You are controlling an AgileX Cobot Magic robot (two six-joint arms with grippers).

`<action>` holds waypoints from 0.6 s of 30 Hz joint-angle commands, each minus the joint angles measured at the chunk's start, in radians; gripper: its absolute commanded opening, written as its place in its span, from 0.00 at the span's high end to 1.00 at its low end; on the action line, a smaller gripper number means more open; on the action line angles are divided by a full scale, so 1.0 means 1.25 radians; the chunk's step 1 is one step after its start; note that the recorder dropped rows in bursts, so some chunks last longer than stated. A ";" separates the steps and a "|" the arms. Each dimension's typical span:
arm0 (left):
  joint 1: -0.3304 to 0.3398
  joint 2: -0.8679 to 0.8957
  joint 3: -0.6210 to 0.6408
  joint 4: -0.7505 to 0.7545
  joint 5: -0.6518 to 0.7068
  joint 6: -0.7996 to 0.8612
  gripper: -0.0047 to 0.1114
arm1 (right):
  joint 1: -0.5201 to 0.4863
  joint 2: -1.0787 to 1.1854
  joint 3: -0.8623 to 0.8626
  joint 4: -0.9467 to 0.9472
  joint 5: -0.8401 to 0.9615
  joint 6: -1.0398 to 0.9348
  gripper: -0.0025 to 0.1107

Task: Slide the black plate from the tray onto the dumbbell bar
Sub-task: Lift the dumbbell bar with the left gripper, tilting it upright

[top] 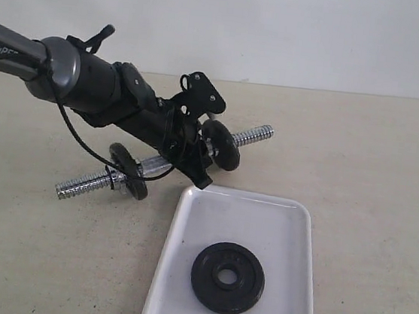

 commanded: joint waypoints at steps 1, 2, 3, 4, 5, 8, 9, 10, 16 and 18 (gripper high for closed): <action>-0.003 -0.048 -0.017 -0.010 -0.012 0.001 0.92 | -0.005 0.005 -0.004 0.003 -0.003 -0.003 0.05; -0.003 -0.048 -0.017 -0.010 -0.007 -0.001 0.92 | -0.005 0.005 -0.004 0.003 -0.003 -0.003 0.05; -0.003 -0.048 -0.017 -0.010 -0.004 -0.001 0.92 | -0.005 0.005 -0.004 0.003 -0.003 -0.003 0.05; -0.003 -0.048 -0.017 -0.010 -0.001 -0.001 0.92 | -0.005 0.005 -0.004 0.003 -0.003 -0.003 0.05; -0.003 -0.048 -0.017 -0.010 -0.001 -0.001 0.92 | -0.005 0.005 -0.004 0.003 -0.004 -0.003 0.05; -0.003 -0.055 -0.017 -0.010 -0.002 -0.001 0.92 | -0.005 0.005 -0.004 0.003 -0.004 -0.009 0.05; -0.003 -0.062 -0.017 -0.010 -0.003 0.001 0.92 | -0.005 0.005 -0.004 0.003 -0.002 -0.023 0.05; -0.003 -0.066 -0.017 -0.010 -0.003 0.001 0.92 | -0.005 0.005 -0.004 0.003 -0.002 -0.023 0.05; -0.003 -0.101 -0.017 -0.010 -0.014 0.020 0.92 | -0.005 0.005 -0.004 0.003 -0.022 -0.019 0.05; -0.003 -0.101 -0.017 -0.010 -0.001 0.023 0.92 | -0.005 0.005 -0.004 0.003 -0.039 -0.019 0.05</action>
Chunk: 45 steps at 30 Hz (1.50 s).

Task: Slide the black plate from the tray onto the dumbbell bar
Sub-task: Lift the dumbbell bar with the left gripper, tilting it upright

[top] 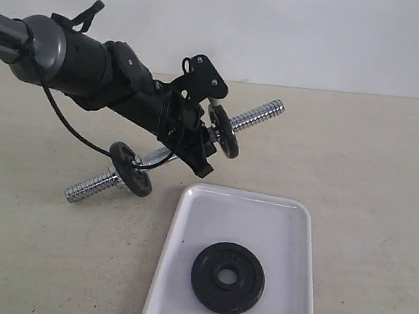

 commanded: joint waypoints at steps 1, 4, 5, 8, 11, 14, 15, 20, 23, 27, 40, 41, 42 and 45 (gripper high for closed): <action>-0.003 -0.046 -0.022 -0.027 -0.037 0.007 0.92 | -0.005 0.005 -0.004 0.003 -0.028 0.002 0.05; -0.003 -0.046 -0.022 -0.027 -0.023 0.007 0.92 | -0.005 0.005 -0.004 0.003 -0.040 0.015 0.05; -0.003 -0.046 -0.022 -0.025 -0.013 0.007 0.92 | -0.005 0.005 -0.004 0.003 -0.042 0.014 0.05; -0.003 -0.046 -0.022 -0.011 0.011 0.007 0.92 | -0.005 0.005 -0.004 0.003 -0.044 0.014 0.05; -0.001 -0.054 -0.022 -0.011 0.027 0.007 0.92 | -0.005 0.005 -0.004 0.003 -0.044 0.014 0.05; 0.005 -0.071 -0.022 -0.011 0.044 0.007 0.92 | -0.005 0.005 -0.004 0.003 -0.042 0.014 0.05; 0.006 -0.077 -0.022 -0.011 0.051 0.007 0.92 | -0.005 0.005 -0.004 0.003 -0.042 0.014 0.05; 0.027 -0.119 -0.022 -0.008 0.097 0.007 0.92 | -0.005 0.005 -0.004 0.003 -0.042 0.014 0.05; 0.044 -0.133 -0.020 0.012 0.130 0.003 0.92 | -0.005 0.005 -0.004 0.003 -0.042 0.014 0.05; 0.064 -0.136 -0.001 0.055 0.140 -0.022 0.92 | -0.005 0.005 -0.004 0.003 -0.042 0.014 0.05; 0.085 -0.136 0.077 0.072 0.151 -0.040 0.92 | -0.005 0.005 -0.004 0.003 -0.031 0.003 0.05; 0.085 -0.136 0.082 0.072 0.151 -0.040 0.92 | -0.005 0.005 -0.002 0.003 -0.031 -0.001 0.05; 0.085 -0.136 0.089 0.072 0.151 -0.040 0.92 | -0.005 0.005 0.003 0.003 -0.027 -0.010 0.05; 0.085 -0.136 0.104 0.072 0.157 -0.040 0.92 | -0.005 0.005 0.038 0.003 -0.008 -0.029 0.05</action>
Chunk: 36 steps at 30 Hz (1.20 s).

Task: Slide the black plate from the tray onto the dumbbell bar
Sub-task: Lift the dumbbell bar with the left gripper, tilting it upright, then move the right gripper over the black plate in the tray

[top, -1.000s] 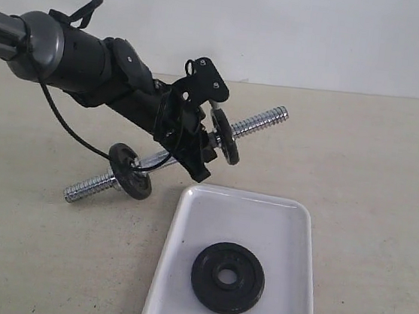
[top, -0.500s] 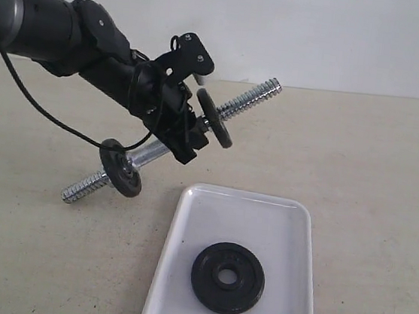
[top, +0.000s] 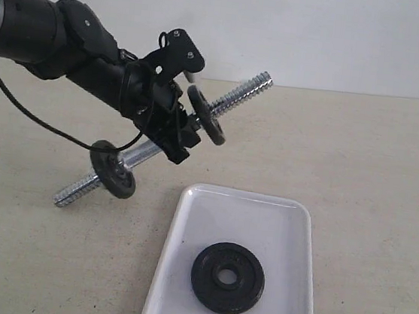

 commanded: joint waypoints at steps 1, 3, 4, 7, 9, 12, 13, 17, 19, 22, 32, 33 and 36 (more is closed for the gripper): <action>0.021 -0.015 0.033 0.028 0.025 -0.017 0.92 | -0.005 0.005 0.051 0.003 0.033 -0.034 0.05; 0.021 -0.015 0.044 0.028 0.031 -0.009 0.92 | -0.005 0.005 0.085 0.003 0.050 -0.038 0.05; 0.021 -0.015 0.049 0.028 0.035 -0.002 0.92 | -0.005 0.005 0.101 0.003 0.061 -0.041 0.05; 0.021 -0.015 0.063 0.028 0.035 0.007 0.92 | -0.005 0.005 0.131 0.003 0.083 -0.050 0.05; 0.021 -0.017 0.070 0.028 0.037 0.007 0.92 | -0.005 0.005 0.136 0.003 0.088 -0.061 0.05; 0.021 -0.017 0.076 0.028 0.042 0.007 0.92 | -0.005 0.005 0.136 0.003 0.098 -0.067 0.05; 0.021 -0.017 0.077 0.028 0.046 0.007 0.92 | -0.005 0.005 0.136 0.003 0.104 -0.067 0.05; 0.021 -0.024 0.077 0.028 0.085 0.028 0.92 | -0.005 0.005 0.136 0.003 0.114 -0.073 0.05; 0.021 -0.033 0.077 0.028 0.101 0.035 0.92 | -0.005 0.005 0.136 0.003 0.119 -0.073 0.05; 0.021 -0.057 0.077 0.026 0.113 0.035 0.92 | -0.005 0.005 0.136 0.003 0.124 -0.073 0.05; 0.021 -0.093 0.089 0.026 0.126 0.035 0.92 | -0.005 0.005 0.136 0.003 0.126 -0.073 0.05; 0.021 -0.093 0.093 0.026 0.126 0.035 0.92 | -0.005 0.005 0.136 0.003 0.126 -0.073 0.05; 0.021 -0.093 0.102 0.026 0.127 0.035 0.92 | -0.005 0.020 0.136 0.003 0.124 -0.073 0.05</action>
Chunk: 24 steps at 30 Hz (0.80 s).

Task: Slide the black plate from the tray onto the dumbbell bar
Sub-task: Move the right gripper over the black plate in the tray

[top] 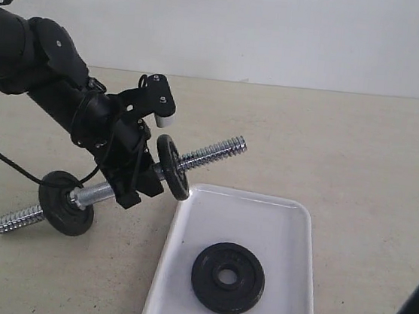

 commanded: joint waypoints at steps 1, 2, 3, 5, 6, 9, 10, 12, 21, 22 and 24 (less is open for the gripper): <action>-0.004 -0.041 -0.003 -0.051 -0.009 -0.005 0.92 | -0.005 0.030 0.003 0.007 0.005 -0.009 0.05; -0.004 -0.041 -0.003 -0.051 -0.006 -0.005 0.92 | -0.005 0.041 0.003 0.007 0.005 -0.010 0.05; -0.004 -0.041 -0.003 -0.051 -0.002 -0.005 0.92 | -0.005 0.060 0.003 0.007 0.005 -0.019 0.05; -0.004 -0.041 -0.003 -0.053 0.005 -0.005 0.92 | -0.005 0.094 0.003 0.007 0.005 -0.052 0.05; -0.004 -0.041 -0.003 -0.055 0.006 -0.005 0.92 | -0.005 0.115 0.003 0.007 0.005 -0.072 0.05; -0.004 -0.041 -0.003 -0.057 0.006 -0.005 0.92 | -0.005 0.182 0.003 0.007 0.003 -0.084 0.05; -0.004 -0.041 -0.003 -0.063 0.006 -0.005 0.92 | -0.005 0.209 0.003 0.007 0.002 -0.095 0.05; -0.004 -0.041 -0.003 -0.067 0.006 -0.005 0.92 | -0.005 0.266 0.003 0.007 -0.002 -0.127 0.05; -0.004 -0.041 -0.003 -0.067 0.006 -0.005 0.92 | -0.005 0.495 -0.003 0.007 0.002 -0.186 0.05; -0.004 -0.041 -0.003 -0.067 0.006 -0.005 0.92 | -0.005 0.515 -0.003 0.007 -0.015 -0.174 0.05; -0.004 -0.041 -0.003 -0.067 0.002 -0.005 0.92 | -0.005 0.546 -0.005 0.082 -0.077 -0.180 0.05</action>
